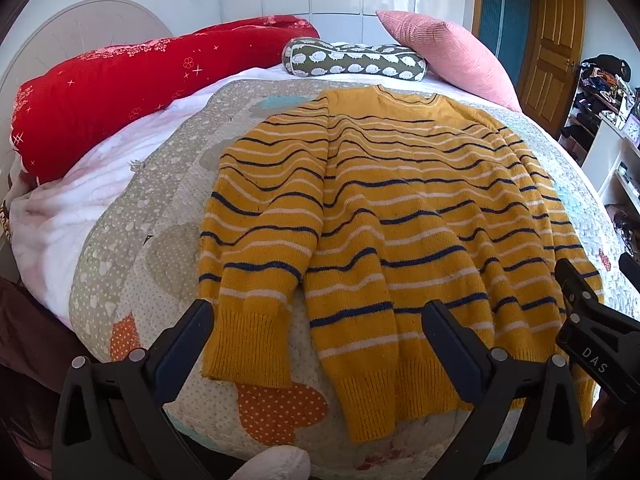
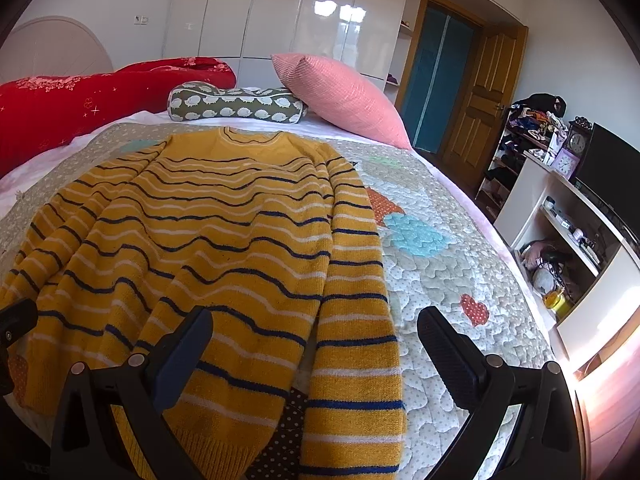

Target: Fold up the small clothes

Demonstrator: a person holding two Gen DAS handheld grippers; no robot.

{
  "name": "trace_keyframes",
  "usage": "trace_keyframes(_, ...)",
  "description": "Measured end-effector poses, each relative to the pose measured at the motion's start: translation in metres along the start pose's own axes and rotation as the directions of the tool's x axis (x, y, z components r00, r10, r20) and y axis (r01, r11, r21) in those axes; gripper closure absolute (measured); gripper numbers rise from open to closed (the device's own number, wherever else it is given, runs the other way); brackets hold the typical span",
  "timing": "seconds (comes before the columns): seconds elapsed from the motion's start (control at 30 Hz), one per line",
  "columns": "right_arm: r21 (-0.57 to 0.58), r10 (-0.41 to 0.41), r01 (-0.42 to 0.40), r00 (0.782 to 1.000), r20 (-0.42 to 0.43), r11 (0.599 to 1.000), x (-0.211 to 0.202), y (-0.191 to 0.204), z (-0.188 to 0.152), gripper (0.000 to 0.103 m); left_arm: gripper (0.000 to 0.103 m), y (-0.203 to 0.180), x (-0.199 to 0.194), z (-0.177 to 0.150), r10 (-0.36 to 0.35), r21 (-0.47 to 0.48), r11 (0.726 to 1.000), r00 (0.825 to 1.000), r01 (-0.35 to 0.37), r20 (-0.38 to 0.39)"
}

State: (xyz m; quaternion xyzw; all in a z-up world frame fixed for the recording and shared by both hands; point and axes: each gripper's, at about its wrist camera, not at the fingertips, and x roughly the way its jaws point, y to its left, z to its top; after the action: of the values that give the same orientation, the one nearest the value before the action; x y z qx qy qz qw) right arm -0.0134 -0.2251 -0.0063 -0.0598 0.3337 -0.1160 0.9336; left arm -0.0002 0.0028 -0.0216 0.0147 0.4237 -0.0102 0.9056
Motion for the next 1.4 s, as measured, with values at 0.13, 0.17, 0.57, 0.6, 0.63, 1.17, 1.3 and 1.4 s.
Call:
trace_keyframes(0.13, 0.010, -0.005, 0.005, 1.000, -0.010, 1.000, 0.002, -0.004, -0.003, 0.000, 0.000, 0.000, 0.013, -0.003, -0.005, -0.004, 1.000, 0.999, 0.005, -0.040)
trace_keyframes(0.17, 0.013, -0.006, 0.007, 1.000, -0.013, 1.000, 0.003, -0.005, -0.003, 0.000, 0.000, 0.000, 0.015, -0.004, -0.004, -0.004, 1.000, 0.999, 0.003, -0.046)
trace_keyframes(0.57, 0.025, -0.008, 0.009, 0.999, -0.050, 1.000, 0.015, -0.008, -0.010, 0.000, 0.000, -0.003, 0.041, -0.016, 0.041, 0.023, 0.999, 0.994, -0.039, -0.102)
trace_keyframes(0.6, 0.027, -0.007, 0.008, 0.998, -0.058, 1.000, 0.017, -0.009, -0.012, 0.000, 0.000, -0.003, 0.042, -0.015, 0.042, 0.023, 0.999, 0.994, -0.040, -0.101)
trace_keyframes(0.63, 0.030, -0.004, 0.006, 0.998, -0.069, 1.000, 0.019, -0.010, -0.013, 0.000, 0.000, -0.003, 0.042, -0.016, 0.044, 0.026, 0.999, 0.994, -0.042, -0.097)
trace_keyframes(1.17, 0.221, 0.164, -0.118, 0.965, -0.206, 0.968, 0.057, -0.040, -0.035, 0.000, 0.000, -0.005, 0.045, -0.022, 0.072, 0.023, 0.997, 0.993, -0.070, -0.090)
trace_keyframes(1.3, 0.241, 0.193, -0.138, 0.955, -0.225, 0.961, 0.061, -0.042, -0.036, 0.000, 0.000, -0.005, 0.045, -0.024, 0.069, 0.025, 0.997, 0.993, -0.067, -0.099)
trace_keyframes(1.4, 0.251, 0.223, -0.161, 0.945, -0.240, 0.954, 0.065, -0.045, -0.035, 0.000, 0.000, -0.004, 0.045, -0.024, 0.058, 0.029, 0.998, 0.993, -0.056, -0.103)
